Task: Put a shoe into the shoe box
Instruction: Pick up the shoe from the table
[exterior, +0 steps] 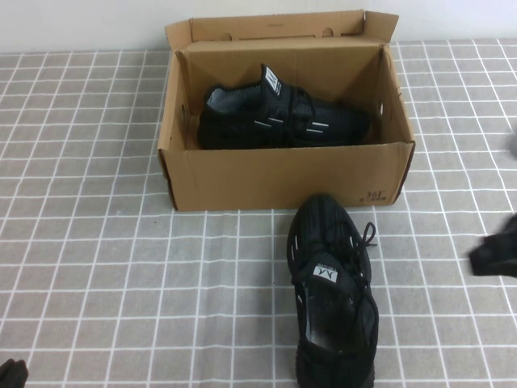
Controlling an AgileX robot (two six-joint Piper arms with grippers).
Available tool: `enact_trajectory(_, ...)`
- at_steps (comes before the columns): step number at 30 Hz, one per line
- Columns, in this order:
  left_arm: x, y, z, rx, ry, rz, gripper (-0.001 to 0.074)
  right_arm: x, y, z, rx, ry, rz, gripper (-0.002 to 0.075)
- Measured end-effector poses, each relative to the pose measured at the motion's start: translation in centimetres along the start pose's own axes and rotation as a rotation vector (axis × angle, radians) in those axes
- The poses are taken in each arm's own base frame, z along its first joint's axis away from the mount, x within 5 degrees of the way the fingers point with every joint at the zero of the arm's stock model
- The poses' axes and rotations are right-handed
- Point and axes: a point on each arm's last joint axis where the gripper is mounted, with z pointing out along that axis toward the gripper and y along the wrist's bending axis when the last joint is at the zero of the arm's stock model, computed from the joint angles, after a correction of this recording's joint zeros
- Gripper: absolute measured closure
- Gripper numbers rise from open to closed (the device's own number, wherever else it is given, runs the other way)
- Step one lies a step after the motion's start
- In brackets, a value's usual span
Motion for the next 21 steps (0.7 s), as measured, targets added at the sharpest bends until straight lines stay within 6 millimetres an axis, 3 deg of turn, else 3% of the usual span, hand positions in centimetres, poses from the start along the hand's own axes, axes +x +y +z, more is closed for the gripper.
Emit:
enact_trajectory(5, 0.0, 0.0, 0.0, 0.0, 0.0, 0.001, 0.0736, -1.6, 4.5, 2.8, -0.001, 0.113, -0.268, 0.0742)
enact_trajectory(10, 0.0, 0.0, 0.0, 0.0, 0.0, 0.001, 0.0736, -1.4, 9.0, 5.1, -0.01, 0.214, -0.613, 0.0734)
enact_trajectory(13, 0.0, 0.0, 0.0, -0.001, 0.0, 0.002, 0.0736, -1.3, 10.8, 6.1, -0.046, 0.242, -0.776, 0.0679)
enact_trajectory(21, 0.0, 0.0, 0.0, -0.001, 0.0, 0.003, 0.0736, -1.8, 11.4, 7.4, -0.062, 0.235, -1.009, 0.0249)
